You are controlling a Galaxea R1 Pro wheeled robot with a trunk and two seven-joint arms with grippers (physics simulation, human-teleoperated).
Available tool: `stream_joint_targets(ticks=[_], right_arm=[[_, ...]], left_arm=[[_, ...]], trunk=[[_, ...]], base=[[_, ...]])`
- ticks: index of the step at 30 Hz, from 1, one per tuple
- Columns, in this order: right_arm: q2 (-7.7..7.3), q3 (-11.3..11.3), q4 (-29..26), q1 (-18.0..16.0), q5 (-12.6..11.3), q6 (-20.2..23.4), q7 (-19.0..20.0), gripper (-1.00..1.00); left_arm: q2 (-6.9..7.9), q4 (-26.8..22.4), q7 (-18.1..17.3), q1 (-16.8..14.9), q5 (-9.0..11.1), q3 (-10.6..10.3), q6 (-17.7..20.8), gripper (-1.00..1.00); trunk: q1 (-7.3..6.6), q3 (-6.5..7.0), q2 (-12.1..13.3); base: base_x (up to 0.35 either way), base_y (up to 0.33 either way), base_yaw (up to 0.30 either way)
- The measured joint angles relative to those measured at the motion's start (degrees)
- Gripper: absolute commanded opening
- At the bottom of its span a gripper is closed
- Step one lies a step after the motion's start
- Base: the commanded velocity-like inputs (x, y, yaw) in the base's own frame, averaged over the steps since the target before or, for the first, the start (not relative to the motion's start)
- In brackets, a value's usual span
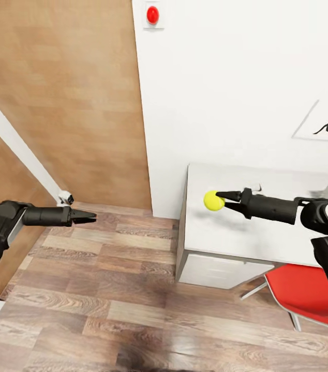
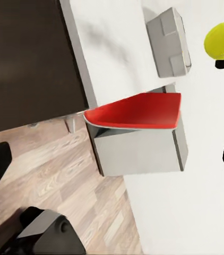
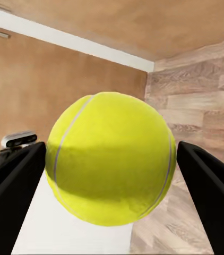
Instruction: Put all the toys in the child's room - the three board games (two on the bed and one on the table), the two jigsaw puzzles on the table, and the tennis ball on the table - inside the toy box on the table in the child's room.
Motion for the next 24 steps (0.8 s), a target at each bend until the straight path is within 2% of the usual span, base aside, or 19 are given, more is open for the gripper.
stream_joint_targets(ticks=[4,9,12,14,15,17,19,22,24], right_arm=[[-0.02,-0.07,-0.13,8.64,0.55,-0.01,8.56,-1.0],[0.24,-0.02,-0.21,17.7,2.74,-0.03,15.69,-1.0],[0.52,-0.04,-0.24,23.26,3.05,-0.07,22.14,-1.0],[0.63,-0.02,-0.25,25.59,3.3,-0.08,24.33,-1.0],[0.74,-0.03,-0.25,27.41,4.74,-0.08,25.51,-1.0],[1.06,-0.02,-0.26,28.77,6.64,-0.1,26.71,-1.0],[1.43,-0.01,-0.26,29.22,7.49,-0.13,27.68,-1.0],[2.77,-0.01,-0.27,29.59,8.24,-0.2,29.01,-1.0],[3.15,-0.04,-0.27,29.7,8.31,-0.18,29.39,-1.0]], left_arm=[[0.57,2.2,-0.01,2.98,0.03,0.1,-3.41,1.0],[0.9,2.71,-0.01,5.82,0.1,0.13,-4.27,1.0],[1.25,2.77,-0.02,8.77,0.02,0.18,-4.6,1.0],[1.52,2.78,-0.02,10.16,0.03,0.17,-4.93,1.0],[1.67,2.8,-0.02,11.53,0.01,0.15,-5.32,1.0],[1.74,2.85,-0.02,13.56,0.01,0.15,-6.0,1.0],[1.78,2.86,-0.02,14.53,0.02,0.18,-6.29,1.0],[1.88,2.9,-0.02,15.47,-0.07,0.74,-6.53,1.0],[1.88,2.91,-0.02,15.67,-0.12,1.11,-6.61,1.0]], trunk=[[-0.01,0.38,-0.01],[-0.01,0.85,-0.01],[-0.02,1.13,-0.01],[-0.01,1.32,-0.01],[-0.02,1.41,-0.01],[-0.01,1.6,-0.01],[-0.01,1.79,-0.01],[-0.01,2.08,-0.01],[-0.01,2.26,-0.01]], base=[[-0.037,-0.064,0.0],[-0.006,-0.011,0.0],[-0.001,-0.001,0.0],[0.0,0.0,0.0],[0.0,0.0,0.0],[0.0,0.0,0.0],[0.0,0.0,0.0],[0.0,0.0,0.0],[0.0,0.0,0.0]])
